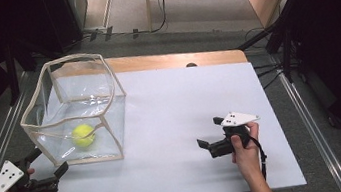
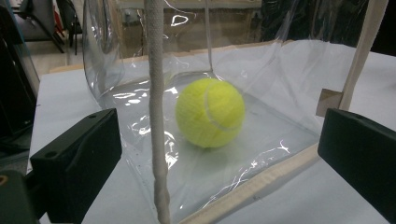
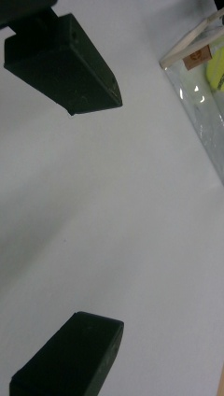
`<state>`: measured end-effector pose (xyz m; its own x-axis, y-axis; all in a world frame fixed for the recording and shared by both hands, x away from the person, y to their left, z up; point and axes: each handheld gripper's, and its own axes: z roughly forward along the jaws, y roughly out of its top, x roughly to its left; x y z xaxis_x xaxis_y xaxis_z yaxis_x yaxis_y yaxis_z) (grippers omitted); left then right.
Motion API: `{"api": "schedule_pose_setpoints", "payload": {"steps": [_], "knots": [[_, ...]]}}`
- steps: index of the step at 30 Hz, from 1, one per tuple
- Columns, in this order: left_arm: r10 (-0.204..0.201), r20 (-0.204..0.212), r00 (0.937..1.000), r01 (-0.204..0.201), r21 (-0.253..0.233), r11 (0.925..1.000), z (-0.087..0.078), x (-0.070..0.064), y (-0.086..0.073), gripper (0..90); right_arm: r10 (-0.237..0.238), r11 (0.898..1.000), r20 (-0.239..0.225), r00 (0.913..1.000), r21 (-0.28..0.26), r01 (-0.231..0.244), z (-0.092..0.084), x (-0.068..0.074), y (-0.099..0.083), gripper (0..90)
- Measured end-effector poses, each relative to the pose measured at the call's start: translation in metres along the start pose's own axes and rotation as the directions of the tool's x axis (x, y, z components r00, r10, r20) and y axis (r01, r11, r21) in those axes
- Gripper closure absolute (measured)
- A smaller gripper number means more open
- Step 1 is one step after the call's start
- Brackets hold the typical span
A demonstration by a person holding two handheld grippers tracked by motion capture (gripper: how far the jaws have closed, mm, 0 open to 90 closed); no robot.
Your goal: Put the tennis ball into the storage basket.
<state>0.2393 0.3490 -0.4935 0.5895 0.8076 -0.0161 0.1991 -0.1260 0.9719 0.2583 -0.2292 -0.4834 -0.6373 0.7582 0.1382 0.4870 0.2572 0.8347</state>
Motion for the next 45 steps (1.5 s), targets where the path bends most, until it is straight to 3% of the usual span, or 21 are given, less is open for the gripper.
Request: {"api": "schedule_pose_setpoints", "payload": {"steps": [22,32,45], "knots": [[0.009,0.004,1.0,-0.009,0.005,0.9999,0.0,0.0,0.0,0.0,0.052,0.998,0.076,0.9957,-0.049,-0.048,-0.033,-0.021,-0.031,0.0],[0.008,0.006,0.9999,-0.008,0.004,1.0,0.0,0.0,0.0,0.0,0.103,0.991,0.108,0.9888,-0.096,-0.092,-0.054,-0.03,-0.045,0.0],[-0.002,0.009,1.0,0.002,-0.007,1.0,-0.001,0.001,0.0,0.0,0.119,0.983,0.129,0.9845,-0.154,-0.098,-0.071,-0.038,-0.063,0.0]]}}
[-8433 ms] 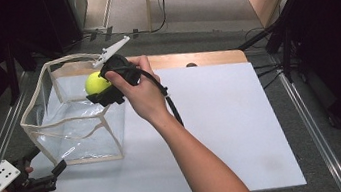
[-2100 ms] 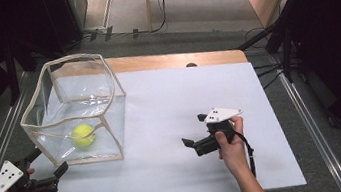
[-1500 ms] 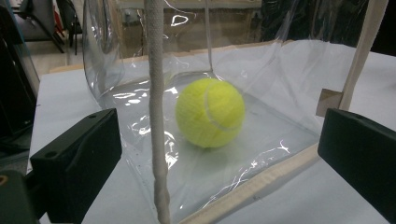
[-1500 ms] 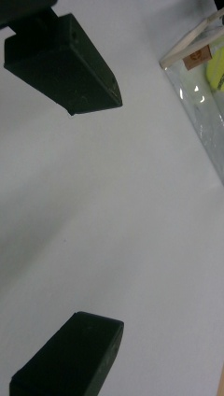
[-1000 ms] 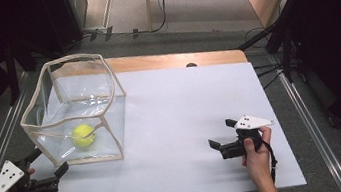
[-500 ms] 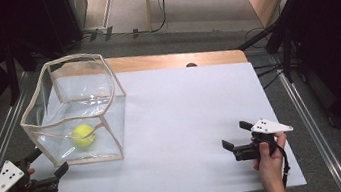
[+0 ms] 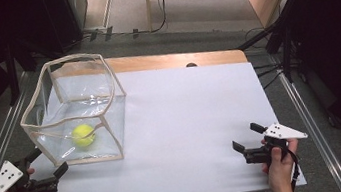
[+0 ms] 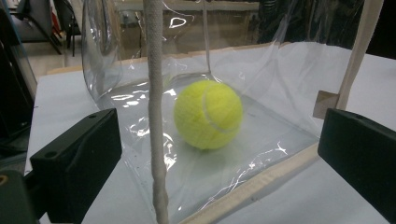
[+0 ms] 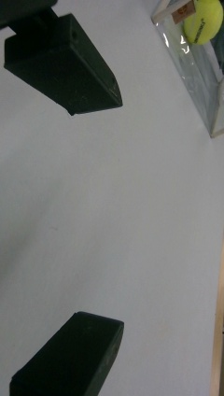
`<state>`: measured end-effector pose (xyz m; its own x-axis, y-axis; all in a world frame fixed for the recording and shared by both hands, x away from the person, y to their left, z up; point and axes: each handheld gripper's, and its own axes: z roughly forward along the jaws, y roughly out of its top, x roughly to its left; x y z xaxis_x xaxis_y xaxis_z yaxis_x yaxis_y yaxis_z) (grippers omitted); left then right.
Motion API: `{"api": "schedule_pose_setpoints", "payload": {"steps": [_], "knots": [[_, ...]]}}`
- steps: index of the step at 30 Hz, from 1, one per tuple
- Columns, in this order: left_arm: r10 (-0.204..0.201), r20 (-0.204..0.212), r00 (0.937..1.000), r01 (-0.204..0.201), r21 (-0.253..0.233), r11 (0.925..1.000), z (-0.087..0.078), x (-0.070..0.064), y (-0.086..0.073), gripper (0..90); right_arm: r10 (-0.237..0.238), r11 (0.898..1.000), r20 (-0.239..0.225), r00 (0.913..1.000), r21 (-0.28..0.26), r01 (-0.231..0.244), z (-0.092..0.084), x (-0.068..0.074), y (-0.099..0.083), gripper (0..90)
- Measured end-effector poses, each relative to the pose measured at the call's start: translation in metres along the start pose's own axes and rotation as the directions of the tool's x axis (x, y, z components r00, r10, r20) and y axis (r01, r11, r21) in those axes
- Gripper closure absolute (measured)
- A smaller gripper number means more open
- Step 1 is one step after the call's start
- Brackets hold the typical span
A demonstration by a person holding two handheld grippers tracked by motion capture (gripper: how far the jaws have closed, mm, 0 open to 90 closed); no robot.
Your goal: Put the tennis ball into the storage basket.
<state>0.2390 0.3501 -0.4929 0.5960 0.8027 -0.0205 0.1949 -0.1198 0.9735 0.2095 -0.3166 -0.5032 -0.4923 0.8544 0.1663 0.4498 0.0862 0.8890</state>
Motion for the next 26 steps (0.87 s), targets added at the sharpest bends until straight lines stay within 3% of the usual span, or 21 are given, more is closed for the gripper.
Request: {"api": "schedule_pose_setpoints", "payload": {"steps": [12,16,18,26], "knots": [[-0.003,0.004,1.0,0.003,-0.002,1.0,0.0,0.001,0.0,0.0,0.029,0.999,0.031,0.9991,-0.038,-0.028,-0.02,-0.01,-0.012,0.0],[-0.003,0.007,1.0,0.003,-0.002,1.0,0.0,0.001,0.0,0.0,0.03,0.998,0.046,0.9985,-0.051,-0.028,-0.022,-0.015,-0.016,0.0],[-0.007,0.007,0.9999,0.007,-0.005,1.0,-0.001,0.002,0.0,0.0,0.052,0.997,0.044,0.9977,-0.058,-0.05,-0.023,-0.017,-0.018,0.0],[-0.009,0.007,0.9999,0.009,-0.005,0.9999,0.0,0.001,0.0,0.0,0.049,0.997,0.059,0.9971,-0.067,-0.045,-0.023,-0.019,-0.019,0.0]]}}
